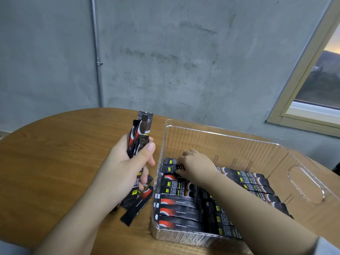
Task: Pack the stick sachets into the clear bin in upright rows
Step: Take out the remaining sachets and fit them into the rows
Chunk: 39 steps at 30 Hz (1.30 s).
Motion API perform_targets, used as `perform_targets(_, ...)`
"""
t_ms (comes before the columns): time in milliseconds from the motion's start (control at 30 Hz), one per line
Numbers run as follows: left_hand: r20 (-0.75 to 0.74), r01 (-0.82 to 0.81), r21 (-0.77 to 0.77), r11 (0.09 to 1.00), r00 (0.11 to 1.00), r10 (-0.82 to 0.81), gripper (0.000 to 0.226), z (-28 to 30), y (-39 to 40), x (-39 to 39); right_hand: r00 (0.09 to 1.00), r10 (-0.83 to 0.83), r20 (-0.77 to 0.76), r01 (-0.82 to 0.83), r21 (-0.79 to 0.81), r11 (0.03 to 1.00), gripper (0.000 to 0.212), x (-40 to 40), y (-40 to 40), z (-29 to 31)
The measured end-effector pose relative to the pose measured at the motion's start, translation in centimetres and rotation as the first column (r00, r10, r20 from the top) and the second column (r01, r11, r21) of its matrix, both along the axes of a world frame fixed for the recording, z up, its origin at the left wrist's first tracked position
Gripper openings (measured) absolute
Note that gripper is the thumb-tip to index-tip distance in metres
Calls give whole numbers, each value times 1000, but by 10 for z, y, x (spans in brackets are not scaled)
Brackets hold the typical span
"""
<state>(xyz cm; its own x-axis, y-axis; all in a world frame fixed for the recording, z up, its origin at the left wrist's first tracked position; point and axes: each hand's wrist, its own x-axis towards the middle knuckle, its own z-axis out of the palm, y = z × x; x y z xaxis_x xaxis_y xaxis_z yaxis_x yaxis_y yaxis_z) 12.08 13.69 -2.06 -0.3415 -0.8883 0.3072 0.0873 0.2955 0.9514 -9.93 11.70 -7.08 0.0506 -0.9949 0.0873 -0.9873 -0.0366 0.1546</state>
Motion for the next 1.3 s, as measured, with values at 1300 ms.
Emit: perform_targets(1300,267,-37,-97,995,962,62,12,30,2,-6,-70,305,950,212,-285,935,16,45,70,89)
